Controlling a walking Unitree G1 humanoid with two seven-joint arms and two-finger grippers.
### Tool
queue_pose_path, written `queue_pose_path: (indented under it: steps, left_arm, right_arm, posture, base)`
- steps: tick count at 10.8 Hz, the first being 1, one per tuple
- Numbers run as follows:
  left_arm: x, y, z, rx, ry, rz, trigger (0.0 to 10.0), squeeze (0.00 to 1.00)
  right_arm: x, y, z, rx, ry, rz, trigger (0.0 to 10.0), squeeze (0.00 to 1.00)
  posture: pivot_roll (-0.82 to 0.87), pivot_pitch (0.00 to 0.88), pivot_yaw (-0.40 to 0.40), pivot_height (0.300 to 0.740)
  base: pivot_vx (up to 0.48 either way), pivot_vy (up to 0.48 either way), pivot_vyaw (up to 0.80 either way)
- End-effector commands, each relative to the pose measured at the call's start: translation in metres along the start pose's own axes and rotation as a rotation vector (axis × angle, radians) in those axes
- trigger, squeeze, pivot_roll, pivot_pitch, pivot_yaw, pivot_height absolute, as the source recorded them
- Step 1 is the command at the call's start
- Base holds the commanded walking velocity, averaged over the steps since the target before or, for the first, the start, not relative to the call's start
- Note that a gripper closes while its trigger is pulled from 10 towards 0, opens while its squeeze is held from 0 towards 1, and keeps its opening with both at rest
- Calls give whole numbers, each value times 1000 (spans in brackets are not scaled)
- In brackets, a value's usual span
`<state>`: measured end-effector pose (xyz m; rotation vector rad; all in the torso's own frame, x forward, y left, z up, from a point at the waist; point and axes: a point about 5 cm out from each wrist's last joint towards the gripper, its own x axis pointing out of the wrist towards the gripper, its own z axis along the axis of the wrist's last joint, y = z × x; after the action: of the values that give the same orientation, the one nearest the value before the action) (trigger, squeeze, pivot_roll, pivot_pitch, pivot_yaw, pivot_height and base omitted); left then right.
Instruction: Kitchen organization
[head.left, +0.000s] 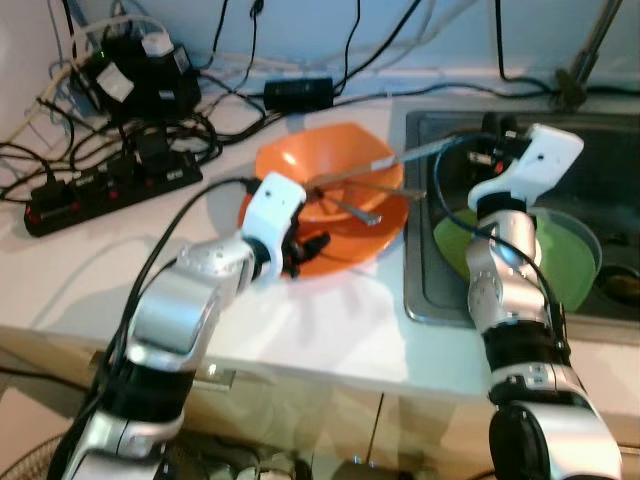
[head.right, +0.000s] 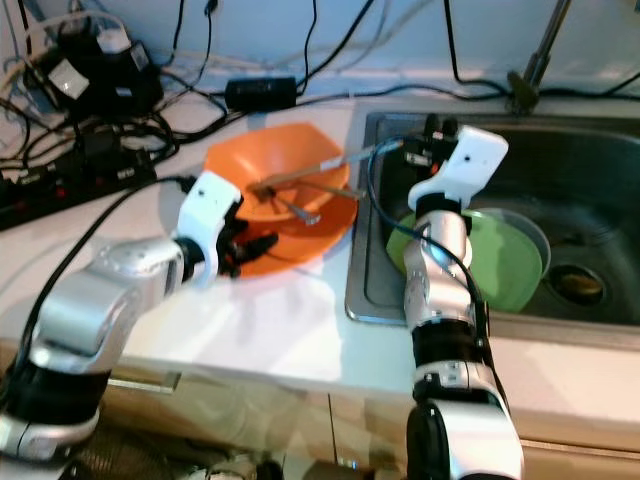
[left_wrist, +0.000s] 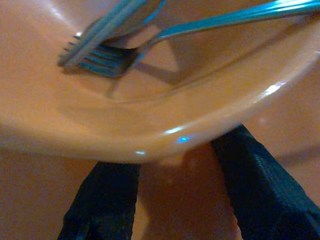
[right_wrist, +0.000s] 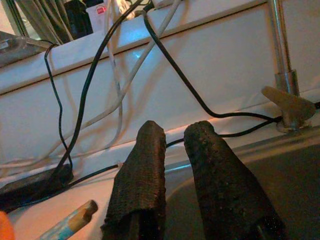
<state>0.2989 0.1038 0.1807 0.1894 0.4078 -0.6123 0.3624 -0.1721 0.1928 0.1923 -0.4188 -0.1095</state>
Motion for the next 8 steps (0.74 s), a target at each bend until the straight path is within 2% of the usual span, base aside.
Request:
queue_pose_path:
  steps: [1,2,4,6,8]
  left_arm:
    - [-2,-6,-3,-6,23,-18,10000,0]
    - [-3,-7,-1,-7,11,-13,10000,0]
    - [-11,10,10,-24,-95,134,10000,0]
    - [-23,32,2,-21,-70,283,10000,0]
    - [-29,49,4,5,-76,380,10000,0]
  right_arm:
    - [-3,-3,-3,9,5,-18,10000,0]
    - [-3,-3,-3,9,7,-17,10000,0]
    - [-1,-4,-4,8,14,-14,10000,0]
    - [-1,-3,-5,6,21,-6,10000,0]
    - [0,-1,-5,8,23,2,10000,0]
  posture:
    - [124,75,119,740]
    - [129,76,114,740]
    - [143,81,99,740]
    - [155,83,87,740]
    - [154,69,83,740]
  base:
    - [0,0,0]
    - [0,0,0]
    - [0,0,0]
    - [0,0,0]
    - [0,0,0]
